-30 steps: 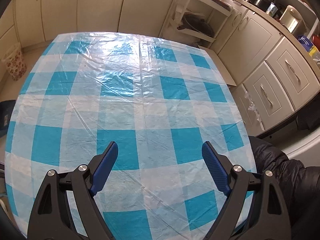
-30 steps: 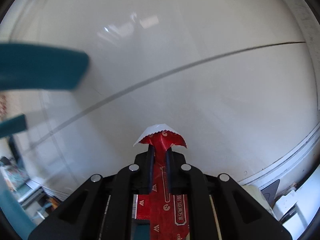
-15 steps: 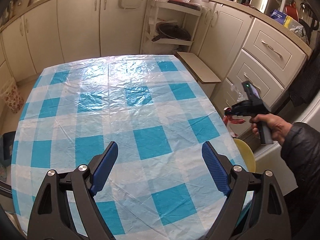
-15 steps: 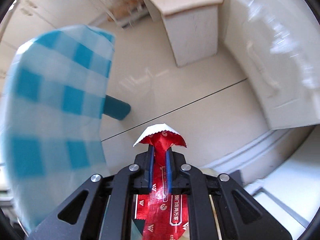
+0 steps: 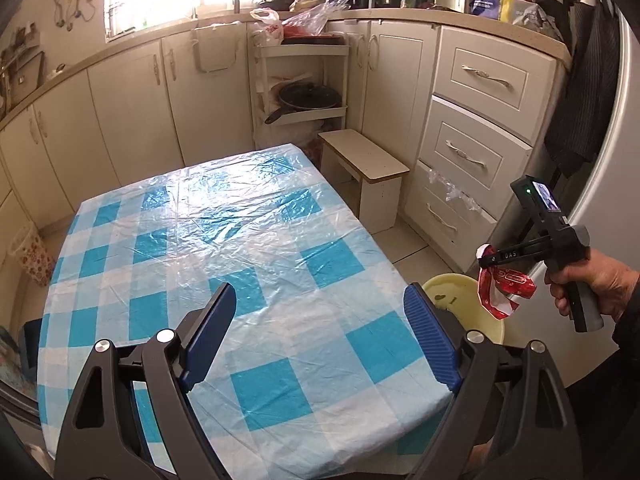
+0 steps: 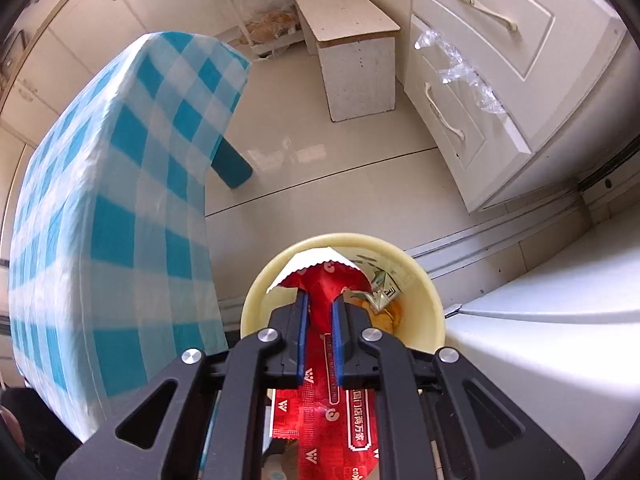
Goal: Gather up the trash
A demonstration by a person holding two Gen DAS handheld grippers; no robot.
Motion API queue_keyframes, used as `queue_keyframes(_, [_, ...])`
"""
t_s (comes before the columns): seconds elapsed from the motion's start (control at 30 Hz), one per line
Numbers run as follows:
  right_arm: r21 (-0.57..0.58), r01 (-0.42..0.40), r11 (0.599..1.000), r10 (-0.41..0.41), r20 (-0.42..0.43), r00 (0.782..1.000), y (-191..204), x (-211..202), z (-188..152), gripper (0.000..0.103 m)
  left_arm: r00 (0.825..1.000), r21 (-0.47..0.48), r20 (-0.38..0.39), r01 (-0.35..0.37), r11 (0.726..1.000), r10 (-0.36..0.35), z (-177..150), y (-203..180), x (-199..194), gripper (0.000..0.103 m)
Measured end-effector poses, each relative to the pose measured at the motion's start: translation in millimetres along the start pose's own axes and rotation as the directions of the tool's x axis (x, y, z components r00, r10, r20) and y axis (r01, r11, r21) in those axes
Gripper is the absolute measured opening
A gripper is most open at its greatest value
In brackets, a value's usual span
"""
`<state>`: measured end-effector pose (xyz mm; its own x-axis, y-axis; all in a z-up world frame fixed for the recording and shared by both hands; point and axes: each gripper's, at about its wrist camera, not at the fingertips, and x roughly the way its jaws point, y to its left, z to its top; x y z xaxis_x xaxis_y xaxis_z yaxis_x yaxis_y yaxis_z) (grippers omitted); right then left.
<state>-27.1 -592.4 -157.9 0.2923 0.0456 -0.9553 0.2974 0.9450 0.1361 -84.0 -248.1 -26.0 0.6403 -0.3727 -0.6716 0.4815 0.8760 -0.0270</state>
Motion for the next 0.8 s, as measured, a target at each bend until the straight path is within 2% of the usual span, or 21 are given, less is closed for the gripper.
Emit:
queue_keyframes(0.23, [-0.082,0.038,0.996,-0.040,-0.028,0.999,16.4,8.5,-20.2,0.011,1.000,0.017,0.003,-0.019,1.000,0.019,-18.9,-30.2,-26.0,0.082])
queue_keyframes(0.33, [-0.107,0.072,0.992,-0.077,-0.042,0.996,17.7,15.3,-29.3,0.016,1.000,0.018,0.012,-0.029,0.999,0.029,-23.4,-39.3,-38.7,0.086])
queue_keyframes(0.37, [-0.112,0.077,0.991,-0.083,-0.048,0.995,17.2,17.1,-32.1,0.025,0.999,0.017,0.013,-0.030,0.999,0.030,-24.6,-41.8,-43.2,0.087])
queue_keyframes(0.4, [-0.116,0.087,0.989,-0.093,-0.053,0.994,16.3,18.9,-34.7,0.043,1.000,0.014,0.013,-0.029,0.999,0.029,-25.7,-43.8,-47.7,0.088])
queue_keyframes(0.43, [-0.121,0.097,0.988,-0.103,-0.044,0.994,15.5,18.0,-36.6,0.047,1.000,0.010,0.015,-0.026,1.000,0.026,-26.5,-46.2,-52.0,0.089])
queue_keyframes(0.63, [-0.071,0.083,0.994,-0.082,0.027,0.996,8.6,-13.5,-42.9,0.053,0.999,-0.009,0.031,-0.015,1.000,0.015,-31.0,-55.4,-81.2,0.093])
queue_keyframes(0.73, [-0.045,0.062,0.997,-0.057,0.105,0.993,15.1,-44.8,-51.6,0.062,1.000,-0.014,0.031,0.001,1.000,-0.001,-32.3,-59.4,-92.7,0.094])
queue_keyframes(0.8, [-0.024,0.057,0.998,-0.052,0.188,0.981,22.7,-73.5,-64.2,0.068,0.999,-0.019,0.033,0.012,1.000,-0.011,-32.7,-61.6,-101.2,0.095])
